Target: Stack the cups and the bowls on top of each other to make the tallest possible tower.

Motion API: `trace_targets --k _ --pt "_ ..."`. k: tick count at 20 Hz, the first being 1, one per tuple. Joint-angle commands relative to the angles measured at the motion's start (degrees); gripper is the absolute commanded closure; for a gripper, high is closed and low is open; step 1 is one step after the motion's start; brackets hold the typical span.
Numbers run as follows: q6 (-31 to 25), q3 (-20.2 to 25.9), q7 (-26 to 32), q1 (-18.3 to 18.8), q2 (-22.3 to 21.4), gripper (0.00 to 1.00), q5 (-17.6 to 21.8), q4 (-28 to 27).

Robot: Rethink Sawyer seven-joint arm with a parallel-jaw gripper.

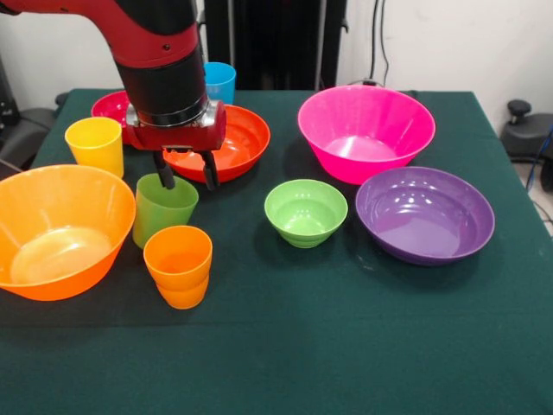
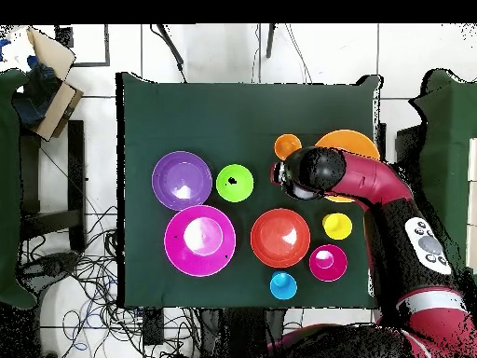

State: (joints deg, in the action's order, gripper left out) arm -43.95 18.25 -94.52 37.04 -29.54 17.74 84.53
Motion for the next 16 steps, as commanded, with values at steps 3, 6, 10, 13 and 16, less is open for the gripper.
trace_targets --k 3,6,10,13,16 --pt "2.34 2.36 6.38 -1.87 1.93 0.00 6.21 -2.01" --pt "3.22 2.20 5.86 -1.90 2.20 0.00 6.80 -1.73" --pt "5.69 2.27 4.91 -1.64 2.79 0.00 7.72 -0.56" --pt "8.05 2.22 3.84 -1.56 3.16 0.00 8.35 0.59" --pt "10.23 1.86 2.72 -1.73 3.56 0.00 9.14 1.32"
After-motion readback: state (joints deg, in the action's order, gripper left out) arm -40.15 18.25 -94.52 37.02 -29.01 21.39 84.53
